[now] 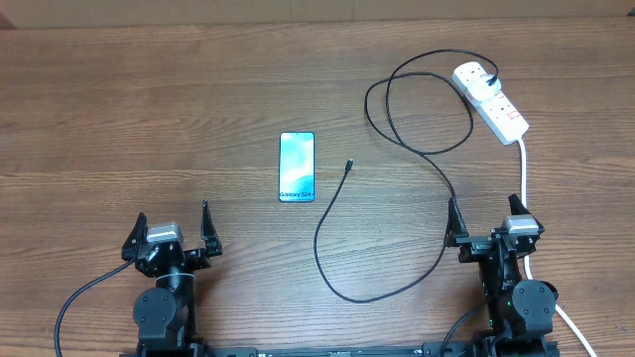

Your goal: Plug charger to phone and switch on socket

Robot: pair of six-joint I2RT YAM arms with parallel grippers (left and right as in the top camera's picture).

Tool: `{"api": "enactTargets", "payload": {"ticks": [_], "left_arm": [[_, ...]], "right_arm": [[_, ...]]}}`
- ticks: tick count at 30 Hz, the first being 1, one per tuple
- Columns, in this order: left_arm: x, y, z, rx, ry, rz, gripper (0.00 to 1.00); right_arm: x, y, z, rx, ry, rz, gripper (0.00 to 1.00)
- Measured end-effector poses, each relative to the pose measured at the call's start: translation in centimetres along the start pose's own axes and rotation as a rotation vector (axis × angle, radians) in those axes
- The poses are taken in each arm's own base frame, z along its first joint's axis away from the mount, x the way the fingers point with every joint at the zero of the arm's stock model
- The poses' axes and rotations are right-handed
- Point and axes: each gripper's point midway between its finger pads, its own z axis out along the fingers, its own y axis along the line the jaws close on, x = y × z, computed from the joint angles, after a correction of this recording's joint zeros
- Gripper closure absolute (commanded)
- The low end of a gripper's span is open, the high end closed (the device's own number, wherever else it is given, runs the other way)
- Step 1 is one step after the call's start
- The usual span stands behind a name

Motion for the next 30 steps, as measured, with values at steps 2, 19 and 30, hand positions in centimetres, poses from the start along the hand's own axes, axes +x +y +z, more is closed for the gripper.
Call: {"api": "enactTargets", "payload": {"ticks": [2, 19, 30], "left_arm": [[0.0, 0.0, 0.0, 0.000, 0.000, 0.000, 0.00], [-1.3, -3.9, -0.5, 0.235, -0.039, -0.139, 0.00], [-14.9, -7.6, -7.0, 0.552, -0.581, -0.150, 0.00]], "right_arm": [[0.0, 0.0, 0.0, 0.000, 0.000, 0.000, 0.00], [0.0, 0.0, 0.0, 0.000, 0.001, 0.000, 0.00], [0.0, 0.0, 0.0, 0.000, 0.000, 0.000, 0.00]]}}
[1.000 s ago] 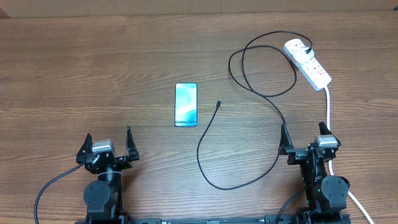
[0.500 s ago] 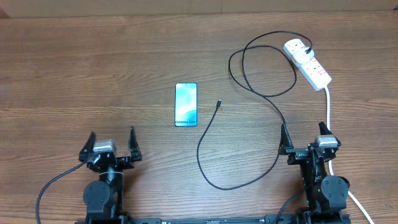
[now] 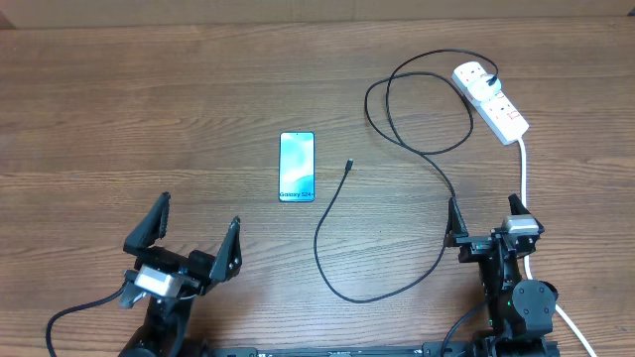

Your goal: Plug charger to phone and switch on socket

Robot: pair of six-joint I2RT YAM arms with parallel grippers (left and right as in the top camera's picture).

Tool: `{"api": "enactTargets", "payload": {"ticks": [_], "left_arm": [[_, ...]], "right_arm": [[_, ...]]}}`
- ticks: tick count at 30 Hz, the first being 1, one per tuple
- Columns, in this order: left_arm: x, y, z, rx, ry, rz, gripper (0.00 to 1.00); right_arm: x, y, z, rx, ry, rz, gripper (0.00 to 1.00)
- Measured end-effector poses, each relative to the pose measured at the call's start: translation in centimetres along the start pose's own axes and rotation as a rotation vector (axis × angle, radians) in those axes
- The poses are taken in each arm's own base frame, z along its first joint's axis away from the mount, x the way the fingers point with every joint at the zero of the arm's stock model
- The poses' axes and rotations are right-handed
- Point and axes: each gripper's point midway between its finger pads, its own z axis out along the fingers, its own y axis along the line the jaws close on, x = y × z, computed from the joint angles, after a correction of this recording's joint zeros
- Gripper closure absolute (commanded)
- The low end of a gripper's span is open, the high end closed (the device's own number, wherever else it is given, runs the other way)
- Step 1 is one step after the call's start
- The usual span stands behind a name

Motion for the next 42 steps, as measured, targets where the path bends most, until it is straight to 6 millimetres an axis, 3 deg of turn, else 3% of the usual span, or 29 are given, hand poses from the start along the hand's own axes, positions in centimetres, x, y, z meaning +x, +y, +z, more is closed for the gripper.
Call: {"api": "enactTargets", "payload": {"ticks": [6, 13, 17, 22, 27, 33, 37, 42], "left_arm": [[-4.4, -1.4, 2.1, 0.046, 0.077, 0.003, 0.00], [-2.9, -1.4, 6.1, 0.055, 0.629, -0.151, 0.00], [-2.1, -0.8, 9.2, 0.069, 0.816, -0.228, 0.00], [0.3, -1.1, 11.4, 0.150, 0.939, -0.350, 0.00], [4.2, -2.3, 10.5, 0.139, 1.165, -0.438, 0.00], [7.5, -4.4, 8.7, 0.017, 1.552, -0.277, 0.00], [10.3, -5.1, 9.4, -0.022, 1.644, -0.162, 0.00], [14.0, -6.2, 8.7, -0.020, 1.760, -0.138, 0.00]], "right_arm": [[0.0, 0.0, 0.0, 0.000, 0.000, 0.000, 0.00], [0.0, 0.0, 0.0, 0.000, 0.000, 0.000, 0.00], [0.0, 0.0, 0.0, 0.000, 0.000, 0.000, 0.00], [0.0, 0.0, 0.0, 0.000, 0.000, 0.000, 0.00], [0.0, 0.0, 0.0, 0.000, 0.000, 0.000, 0.00], [0.0, 0.0, 0.0, 0.000, 0.000, 0.000, 0.00], [0.0, 0.0, 0.0, 0.000, -0.001, 0.000, 0.00], [0.0, 0.0, 0.0, 0.000, 0.000, 0.000, 0.00]]}}
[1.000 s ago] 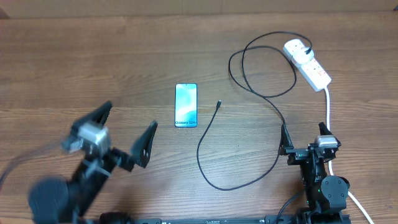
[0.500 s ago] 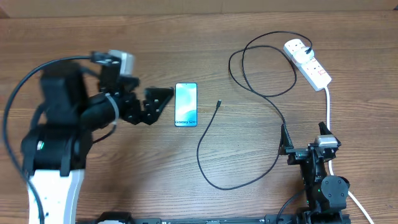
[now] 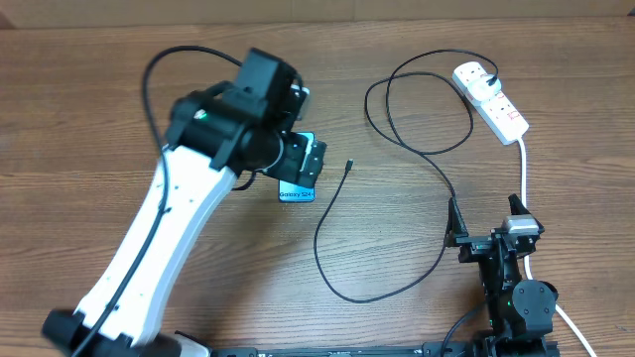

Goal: Plug charger to phone and switch on socket
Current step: 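Move the left gripper over the Galaxy S24+ phone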

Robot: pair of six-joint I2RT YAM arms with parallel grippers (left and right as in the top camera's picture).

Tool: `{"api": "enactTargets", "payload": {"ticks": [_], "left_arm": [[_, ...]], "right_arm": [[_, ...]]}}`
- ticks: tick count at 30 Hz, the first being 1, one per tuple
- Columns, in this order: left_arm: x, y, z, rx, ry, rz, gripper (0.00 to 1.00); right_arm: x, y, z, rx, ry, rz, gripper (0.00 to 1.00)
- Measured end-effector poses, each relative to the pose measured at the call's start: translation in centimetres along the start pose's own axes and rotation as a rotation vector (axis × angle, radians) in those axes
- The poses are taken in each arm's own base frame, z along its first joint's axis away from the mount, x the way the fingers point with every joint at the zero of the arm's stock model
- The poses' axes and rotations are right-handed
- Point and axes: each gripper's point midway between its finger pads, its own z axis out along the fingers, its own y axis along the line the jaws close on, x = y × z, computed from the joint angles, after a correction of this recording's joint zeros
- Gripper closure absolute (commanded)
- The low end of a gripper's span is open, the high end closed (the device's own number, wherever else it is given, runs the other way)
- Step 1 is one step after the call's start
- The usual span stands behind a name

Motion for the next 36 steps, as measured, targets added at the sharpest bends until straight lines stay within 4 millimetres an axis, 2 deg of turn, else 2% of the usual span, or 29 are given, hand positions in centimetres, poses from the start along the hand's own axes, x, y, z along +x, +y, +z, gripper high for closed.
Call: {"api": "enactTargets", "payload": {"ticks": [6, 14, 25, 31, 36], "left_arm": [[0.7, -1.5, 2.3, 0.083, 0.097, -0.023, 0.01], [0.9, -2.7, 3.5, 0.150, 0.146, -0.041, 0.00], [0.7, 0.1, 6.5, -0.024, 0.192, -0.204, 0.00], [-1.0, 0.7, 8.7, -0.057, 0.153, -0.233, 0.00], [-1.3, 1.3, 10.0, -0.091, 0.156, -0.316, 0.00]], "right_arm": [[0.0, 0.0, 0.0, 0.000, 0.000, 0.000, 0.00], [0.0, 0.0, 0.0, 0.000, 0.000, 0.000, 0.00], [0.0, 0.0, 0.0, 0.000, 0.000, 0.000, 0.00], [0.0, 0.0, 0.0, 0.000, 0.000, 0.000, 0.00], [0.0, 0.0, 0.0, 0.000, 0.000, 0.000, 0.00]]}}
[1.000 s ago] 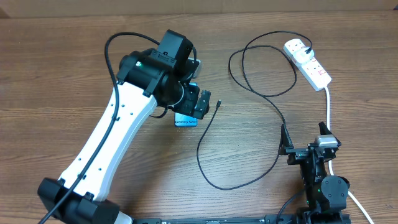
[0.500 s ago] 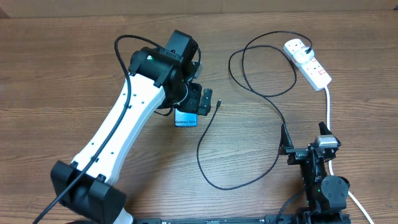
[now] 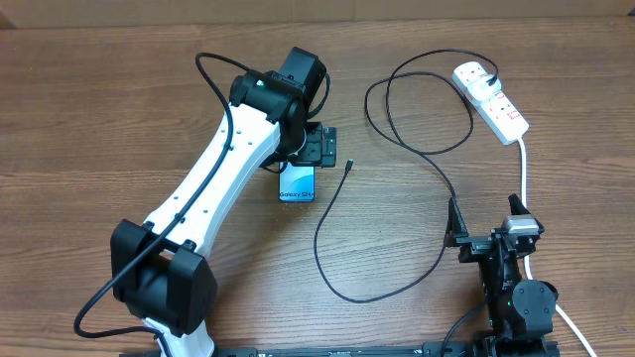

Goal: Plug charger to phone and switch on socket
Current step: 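Move the left gripper over the Galaxy S24+ phone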

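The phone (image 3: 298, 186), its blue screen up, lies in the middle of the table, and my left arm covers its top half. My left gripper (image 3: 330, 147) hovers over the phone's upper right corner, jaws apart with nothing between them. The black charger cable (image 3: 332, 213) curves across the table, and its plug tip (image 3: 349, 165) lies just right of the phone, close to the left gripper. The cable runs back to the white power strip (image 3: 491, 99) at the far right, with its adapter plugged in. My right gripper (image 3: 484, 216) is parked open at the near right.
The white lead of the power strip (image 3: 524, 174) runs down the right side past the right arm. Loops of black cable (image 3: 422, 99) lie between the phone and the strip. The left arm's white link (image 3: 213, 193) crosses the left middle of the table.
The left gripper has shifted a little right and farther away, from over the phone's middle to its upper right corner near the plug tip. Phone, cable and right arm are unchanged.
Both arms were parked at the near edge with grippers open. The left arm then tilted at its base, was later stretched out over the phone, and now has its gripper by the phone's top right corner. Phone, cable, strip and right arm stayed put.
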Robot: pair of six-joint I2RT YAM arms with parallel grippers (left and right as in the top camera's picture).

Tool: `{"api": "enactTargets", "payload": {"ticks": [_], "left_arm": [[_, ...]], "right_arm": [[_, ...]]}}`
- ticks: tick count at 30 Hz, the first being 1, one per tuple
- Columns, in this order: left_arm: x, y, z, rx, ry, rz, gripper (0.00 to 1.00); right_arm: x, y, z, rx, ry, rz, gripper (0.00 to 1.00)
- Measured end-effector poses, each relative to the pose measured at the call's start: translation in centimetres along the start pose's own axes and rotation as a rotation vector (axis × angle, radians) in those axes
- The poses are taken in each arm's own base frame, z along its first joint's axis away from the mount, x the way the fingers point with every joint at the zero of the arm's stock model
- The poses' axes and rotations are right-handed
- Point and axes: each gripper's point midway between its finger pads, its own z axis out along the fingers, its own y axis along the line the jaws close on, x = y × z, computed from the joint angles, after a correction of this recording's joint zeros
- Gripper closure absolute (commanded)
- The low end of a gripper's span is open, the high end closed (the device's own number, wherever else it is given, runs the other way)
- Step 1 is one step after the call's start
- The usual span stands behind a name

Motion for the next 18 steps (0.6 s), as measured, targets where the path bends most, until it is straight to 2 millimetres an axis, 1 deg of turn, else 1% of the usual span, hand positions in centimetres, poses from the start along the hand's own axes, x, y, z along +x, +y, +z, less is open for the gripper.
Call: {"api": "enactTargets", "payload": {"ticks": [7, 12, 15, 18], "left_arm": [[-1.2, 0.0, 0.9, -0.003, -0.027, -0.047, 0.00], [-1.4, 0.0, 1.8, -0.010, -0.016, -0.061, 0.00], [-1.6, 0.0, 3.0, -0.016, -0.005, -0.066, 0.00], [-1.4, 0.2, 4.7, -0.037, 0.035, -0.068, 0.00]], "right_arm": [[0.0, 0.0, 0.0, 0.000, 0.000, 0.000, 0.00], [0.0, 0.0, 0.0, 0.000, 0.000, 0.000, 0.00], [0.0, 0.0, 0.0, 0.000, 0.000, 0.000, 0.00], [0.0, 0.0, 0.0, 0.000, 0.000, 0.000, 0.00]]}}
